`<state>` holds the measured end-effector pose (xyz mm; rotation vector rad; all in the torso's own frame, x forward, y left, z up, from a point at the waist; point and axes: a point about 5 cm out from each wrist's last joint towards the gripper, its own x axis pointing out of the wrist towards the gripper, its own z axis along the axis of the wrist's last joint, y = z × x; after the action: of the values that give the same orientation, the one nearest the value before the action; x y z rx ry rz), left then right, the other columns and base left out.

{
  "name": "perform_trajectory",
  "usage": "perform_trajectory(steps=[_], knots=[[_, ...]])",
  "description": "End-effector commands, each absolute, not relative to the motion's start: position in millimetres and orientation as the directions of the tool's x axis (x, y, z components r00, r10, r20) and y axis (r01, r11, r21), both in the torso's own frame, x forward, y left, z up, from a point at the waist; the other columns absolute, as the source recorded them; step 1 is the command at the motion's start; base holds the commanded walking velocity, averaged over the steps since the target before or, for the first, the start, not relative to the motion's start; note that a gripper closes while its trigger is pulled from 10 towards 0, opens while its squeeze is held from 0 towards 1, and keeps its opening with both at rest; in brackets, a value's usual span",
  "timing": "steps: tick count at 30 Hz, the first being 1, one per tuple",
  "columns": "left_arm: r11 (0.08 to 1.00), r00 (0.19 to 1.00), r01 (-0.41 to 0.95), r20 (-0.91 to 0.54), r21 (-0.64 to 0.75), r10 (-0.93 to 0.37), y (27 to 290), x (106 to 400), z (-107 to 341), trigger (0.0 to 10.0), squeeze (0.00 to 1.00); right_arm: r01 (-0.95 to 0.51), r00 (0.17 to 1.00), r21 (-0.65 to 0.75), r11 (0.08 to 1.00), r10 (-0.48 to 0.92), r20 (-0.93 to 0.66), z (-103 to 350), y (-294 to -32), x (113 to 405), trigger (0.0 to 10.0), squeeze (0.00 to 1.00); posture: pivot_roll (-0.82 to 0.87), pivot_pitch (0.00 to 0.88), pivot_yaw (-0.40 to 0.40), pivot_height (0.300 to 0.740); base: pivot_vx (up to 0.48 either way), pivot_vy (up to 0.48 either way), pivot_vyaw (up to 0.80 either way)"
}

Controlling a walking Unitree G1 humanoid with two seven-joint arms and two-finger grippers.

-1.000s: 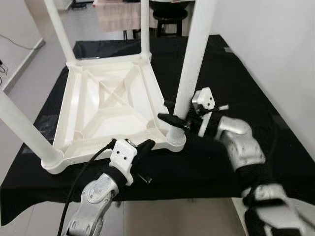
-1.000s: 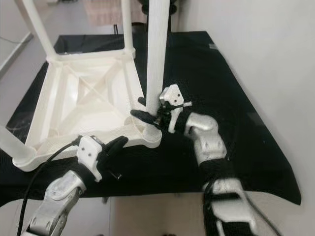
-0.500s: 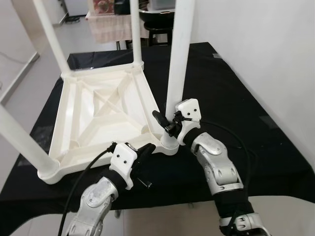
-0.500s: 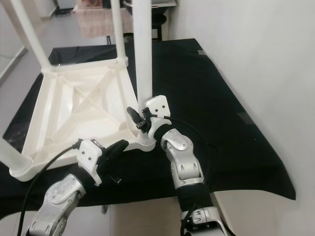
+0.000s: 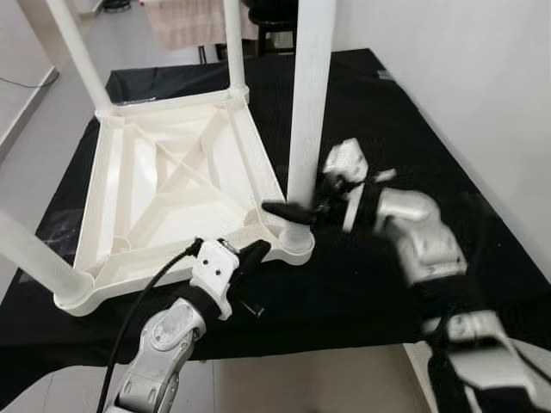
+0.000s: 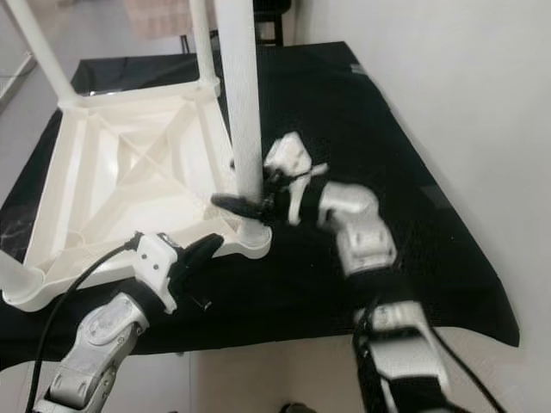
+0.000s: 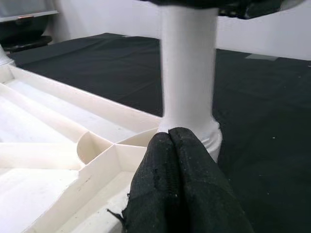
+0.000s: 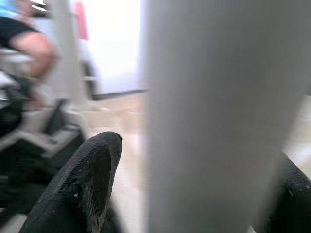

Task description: Building children table

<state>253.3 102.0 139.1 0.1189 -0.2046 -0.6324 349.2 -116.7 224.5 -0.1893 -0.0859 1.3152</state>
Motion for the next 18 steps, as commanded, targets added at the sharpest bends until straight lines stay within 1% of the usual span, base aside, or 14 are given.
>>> perform_trajectory(steps=[1,3,5,6,7,8,14,16,18], knots=[[0.802,0.793,0.573,0.132,0.167,-0.594,103.4,252.1,133.8,10.0,0.0,-0.971,0.206,-0.138,0.196,0.977,-0.059,215.5,-114.8,350.5,10.0,0.0,0.03,0.103,-0.007,0.74,0.0,0.0,0.0],[0.802,0.793,0.573,0.132,0.167,-0.594,103.3,252.2,133.6,10.0,0.0,-0.97,0.212,-0.13,0.203,0.975,-0.06,216.5,-114.5,354.2,10.0,0.0,0.03,0.103,-0.007,0.74,0.0,0.0,0.0],[0.802,0.793,0.574,0.131,0.167,-0.595,102.9,252.3,133.3,10.0,0.0,-0.962,0.256,-0.117,0.247,0.965,-0.063,216.6,-113.5,362.6,10.0,0.0,0.03,0.1,-0.005,0.74,0.0,0.0,0.0],[0.802,0.793,0.574,0.131,0.167,-0.595,102.9,252.3,133.3,10.0,0.0,-0.962,0.256,-0.117,0.247,0.965,-0.063,216.6,-113.5,362.6,10.0,0.0,0.03,0.1,-0.005,0.74,0.0,0.0,0.0],[0.802,0.793,0.574,0.13,0.166,-0.595,102.5,252.2,133.1,10.0,0.0,-0.962,0.263,-0.095,0.257,0.963,-0.062,215.5,-113.7,365.3,3.6,0.0,0.03,0.1,-0.004,0.74,0.0,0.0,0.0],[0.802,0.793,0.574,0.13,0.166,-0.595,102.1,252.0,132.9,10.0,0.0,-0.96,0.274,-0.083,0.269,0.96,-0.061,214.4,-114.3,367.2,0.0,0.0,0.03,0.1,-0.009,0.74,0.0,0.0,0.0],[0.802,0.793,0.574,0.131,0.165,-0.595,100.2,251.3,132.8,10.0,0.0,-0.962,0.27,-0.058,0.267,0.962,-0.046,207.5,-120.6,366.0,0.0,0.0,0.03,0.105,-0.009,0.74,0.0,0.0,0.0],[0.802,0.793,0.574,0.131,0.164,-0.595,99.6,251.1,132.5,10.0,0.0,-0.962,0.269,-0.068,0.265,0.962,-0.053,204.4,-126.6,365.0,0.0,0.0,0.03,0.105,-0.009,0.74,0.0,0.0,0.0],[0.802,0.792,0.576,0.132,0.162,-0.596,99.4,251.0,132.3,10.0,0.0,-0.955,0.29,-0.076,0.287,0.956,-0.031,202.8,-135.7,364.6,0.0,0.0,0.03,0.105,-0.01,0.74,0.0,0.0,0.0]])
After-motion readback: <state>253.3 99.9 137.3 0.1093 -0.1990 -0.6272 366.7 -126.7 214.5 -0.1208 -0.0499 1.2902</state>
